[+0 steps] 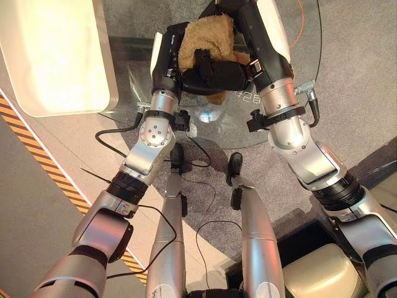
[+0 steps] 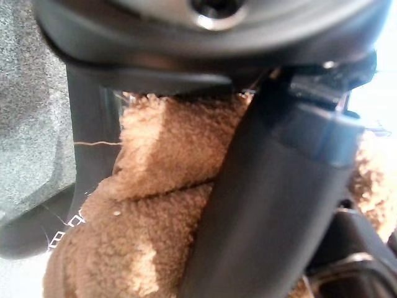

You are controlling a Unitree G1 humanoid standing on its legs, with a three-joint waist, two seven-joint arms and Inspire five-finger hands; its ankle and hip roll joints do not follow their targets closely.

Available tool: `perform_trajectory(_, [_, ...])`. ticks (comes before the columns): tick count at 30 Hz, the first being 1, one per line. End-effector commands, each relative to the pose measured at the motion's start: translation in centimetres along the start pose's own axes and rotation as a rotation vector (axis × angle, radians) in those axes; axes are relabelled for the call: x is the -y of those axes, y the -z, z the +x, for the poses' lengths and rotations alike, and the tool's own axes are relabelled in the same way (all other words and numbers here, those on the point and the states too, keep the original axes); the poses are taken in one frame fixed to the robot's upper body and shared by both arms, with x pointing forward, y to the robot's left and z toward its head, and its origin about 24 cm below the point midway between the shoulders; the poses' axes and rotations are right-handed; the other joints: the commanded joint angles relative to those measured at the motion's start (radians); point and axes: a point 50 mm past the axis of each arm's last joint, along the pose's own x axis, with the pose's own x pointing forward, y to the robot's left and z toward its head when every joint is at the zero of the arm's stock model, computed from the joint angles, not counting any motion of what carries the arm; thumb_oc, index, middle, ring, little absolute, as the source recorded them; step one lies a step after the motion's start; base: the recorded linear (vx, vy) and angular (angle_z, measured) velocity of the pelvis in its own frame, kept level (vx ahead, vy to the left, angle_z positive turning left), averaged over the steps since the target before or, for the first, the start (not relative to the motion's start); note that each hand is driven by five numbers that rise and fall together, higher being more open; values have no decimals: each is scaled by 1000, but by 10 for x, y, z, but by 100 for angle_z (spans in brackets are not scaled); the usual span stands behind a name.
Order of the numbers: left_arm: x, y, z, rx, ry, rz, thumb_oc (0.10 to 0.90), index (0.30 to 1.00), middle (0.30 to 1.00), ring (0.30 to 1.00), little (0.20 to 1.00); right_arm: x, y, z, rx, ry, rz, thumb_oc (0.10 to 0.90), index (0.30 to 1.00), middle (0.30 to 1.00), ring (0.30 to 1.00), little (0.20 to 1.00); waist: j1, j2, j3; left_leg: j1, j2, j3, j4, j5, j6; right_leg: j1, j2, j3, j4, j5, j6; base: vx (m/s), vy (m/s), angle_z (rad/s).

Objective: Wipe the table with a cloth and put it in the basket.

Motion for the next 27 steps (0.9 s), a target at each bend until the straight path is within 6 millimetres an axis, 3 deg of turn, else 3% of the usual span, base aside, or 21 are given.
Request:
perform_trajectory(1, [41,-41,-1,238,177,-151,100,300,300,300,200,64,-117,27,559,349,111,800,900,900,900,900,10,-26,-25,54,-66,102,91,-125,76,106,101,-1,-225,143,27,0,0,0])
perform_trajectory(27, [41,-37,-3,204,183,-308,100,300,300,300,200,71,-123,28,594,411,71,800,900,900,900,900,10,-32,-25,55,-65,107,100,-131,76,112,100,-2,-229,140,23,0,0,0])
